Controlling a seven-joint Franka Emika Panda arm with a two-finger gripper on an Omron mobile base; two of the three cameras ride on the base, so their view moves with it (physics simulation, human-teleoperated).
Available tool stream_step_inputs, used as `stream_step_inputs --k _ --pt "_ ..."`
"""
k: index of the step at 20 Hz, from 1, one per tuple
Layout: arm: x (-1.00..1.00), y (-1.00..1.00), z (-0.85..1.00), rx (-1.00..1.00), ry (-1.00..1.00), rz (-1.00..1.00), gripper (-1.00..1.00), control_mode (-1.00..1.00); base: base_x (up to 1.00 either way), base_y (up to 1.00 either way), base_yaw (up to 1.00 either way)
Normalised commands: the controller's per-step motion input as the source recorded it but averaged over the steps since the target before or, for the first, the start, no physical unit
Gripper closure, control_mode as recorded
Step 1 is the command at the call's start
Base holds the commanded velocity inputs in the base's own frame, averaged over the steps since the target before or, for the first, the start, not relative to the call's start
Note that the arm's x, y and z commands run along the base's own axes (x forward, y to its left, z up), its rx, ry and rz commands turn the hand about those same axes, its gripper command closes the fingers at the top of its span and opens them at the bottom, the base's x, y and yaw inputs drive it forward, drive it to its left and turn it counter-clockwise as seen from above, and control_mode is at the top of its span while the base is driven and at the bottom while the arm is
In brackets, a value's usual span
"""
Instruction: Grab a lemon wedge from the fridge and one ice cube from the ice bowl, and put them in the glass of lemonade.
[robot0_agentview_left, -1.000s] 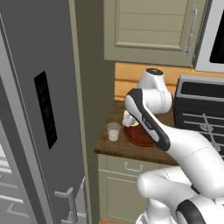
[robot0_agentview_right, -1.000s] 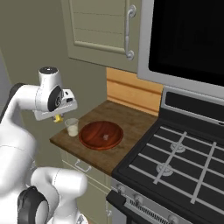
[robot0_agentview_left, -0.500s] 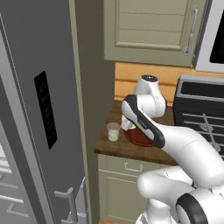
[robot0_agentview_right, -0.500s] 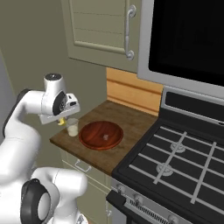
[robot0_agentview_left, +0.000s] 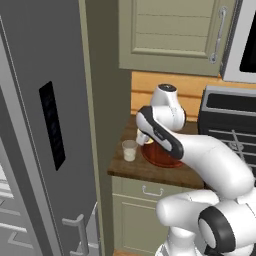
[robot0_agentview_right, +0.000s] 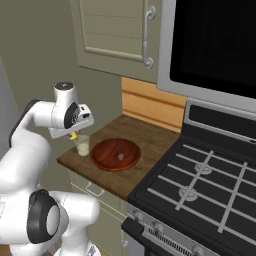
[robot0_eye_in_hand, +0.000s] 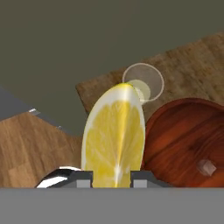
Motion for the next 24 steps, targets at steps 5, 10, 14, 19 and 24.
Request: stream_step_inputs --k 5,10,14,19,24 --pt "0.4 0.0 0.0 0.0 0.0 0.0 1.0 -1.0 0.0 0.0 0.0" --pt "0.47 0.0 -0.17 0.0 0.03 0.0 1.0 -1.0 0.0 0.0 0.0" --pt "0.23 0.0 -0.28 0.0 0.03 0.0 1.0 -1.0 0.0 0.0 0.0" --pt "0.0 0.0 -0.05 -0.04 -0.02 0.0 1.0 -1.0 0.0 0.0 0.0" --pt "0.19 0.0 0.0 -0.13 0.0 0.0 1.0 -1.0 0.0 0.0 0.0"
